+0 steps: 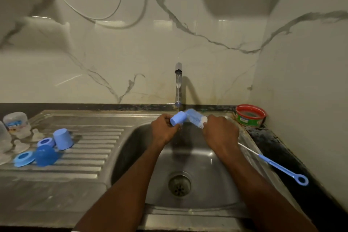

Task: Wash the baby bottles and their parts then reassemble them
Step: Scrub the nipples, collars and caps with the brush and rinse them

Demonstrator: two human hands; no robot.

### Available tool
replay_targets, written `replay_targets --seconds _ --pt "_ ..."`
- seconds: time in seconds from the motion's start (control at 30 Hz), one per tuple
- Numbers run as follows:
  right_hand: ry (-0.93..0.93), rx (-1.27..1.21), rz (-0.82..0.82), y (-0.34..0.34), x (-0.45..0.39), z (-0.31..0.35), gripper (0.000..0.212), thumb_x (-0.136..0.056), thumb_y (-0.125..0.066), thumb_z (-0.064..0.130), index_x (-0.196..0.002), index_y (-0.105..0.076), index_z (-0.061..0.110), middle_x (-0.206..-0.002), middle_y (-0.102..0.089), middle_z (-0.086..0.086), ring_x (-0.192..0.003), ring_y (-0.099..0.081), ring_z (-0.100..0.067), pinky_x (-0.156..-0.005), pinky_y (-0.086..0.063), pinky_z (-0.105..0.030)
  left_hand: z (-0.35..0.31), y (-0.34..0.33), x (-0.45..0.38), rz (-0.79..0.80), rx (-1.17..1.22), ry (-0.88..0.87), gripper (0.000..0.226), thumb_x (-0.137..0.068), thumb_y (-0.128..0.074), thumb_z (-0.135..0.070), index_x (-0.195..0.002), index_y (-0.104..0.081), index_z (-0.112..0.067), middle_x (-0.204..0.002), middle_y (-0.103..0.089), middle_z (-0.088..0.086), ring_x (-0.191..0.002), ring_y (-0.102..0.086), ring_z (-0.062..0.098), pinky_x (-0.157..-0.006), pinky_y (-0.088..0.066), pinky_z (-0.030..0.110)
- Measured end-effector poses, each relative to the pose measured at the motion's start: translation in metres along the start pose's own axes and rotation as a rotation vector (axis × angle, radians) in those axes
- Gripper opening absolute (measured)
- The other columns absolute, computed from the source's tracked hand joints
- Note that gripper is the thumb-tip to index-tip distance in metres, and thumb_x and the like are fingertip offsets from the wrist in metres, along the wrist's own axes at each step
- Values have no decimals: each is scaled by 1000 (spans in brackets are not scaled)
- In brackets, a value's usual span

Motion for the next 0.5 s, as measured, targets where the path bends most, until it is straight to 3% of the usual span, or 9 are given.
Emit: replay_targets --seconds 0.13,0.2,0.3,0.4,0.5 --pt "32 -58 -24 -4 0 10 21 -96 -54 35 -113 -60 24 -106 -69 -3 -96 -69 -27 -69 -44 -33 5 0 -3 9 81 -27 40 -76 -86 -40 -108 -71 -20 -95 -74 -8 -84 -69 8 -73 -50 16" --pt "47 -70 11 -10 0 15 22 -97 -53 33 -116 -59 24 -109 -69 -4 -96 -69 -27 -70 -44 -33 6 -3 -3 33 248 6 41 -78 -86 -40 -111 -70 -22 -99 -75 -7 -86 -71 9 -73 -57 22" --pt "37 -120 39 -16 -4 20 24 -100 -51 32 -121 -56 23 -112 -68 -6 -99 -68 -28 -70 -41 -34 0 -12 1 210 473 57 38 -88 -77 -37 -121 -68 -20 -109 -75 -5 -100 -71 14 -81 -59 27" --pt "-5 -112 64 -14 -10 19 24 -99 -54 29 -121 -57 20 -114 -67 -7 -101 -67 -27 -71 -38 -31 -5 -17 2 361 697 150 34 -96 -67 -36 -120 -67 -13 -109 -76 5 -101 -72 22 -88 -57 38" --pt "-17 -47 47 -12 -10 13 21 -98 -56 27 -118 -58 19 -113 -67 -6 -99 -67 -26 -69 -38 -30 -10 -16 -4 323 964 285 31 -98 -65 -26 -122 -60 -7 -115 -72 15 -102 -73 29 -85 -61 41"
Point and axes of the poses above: each hand's wrist, its own x-axis away from the middle knuckle, its own y-axis out of the back of the hand, z = x × y, the point moved 1 cm from there along -x, towards the middle knuckle
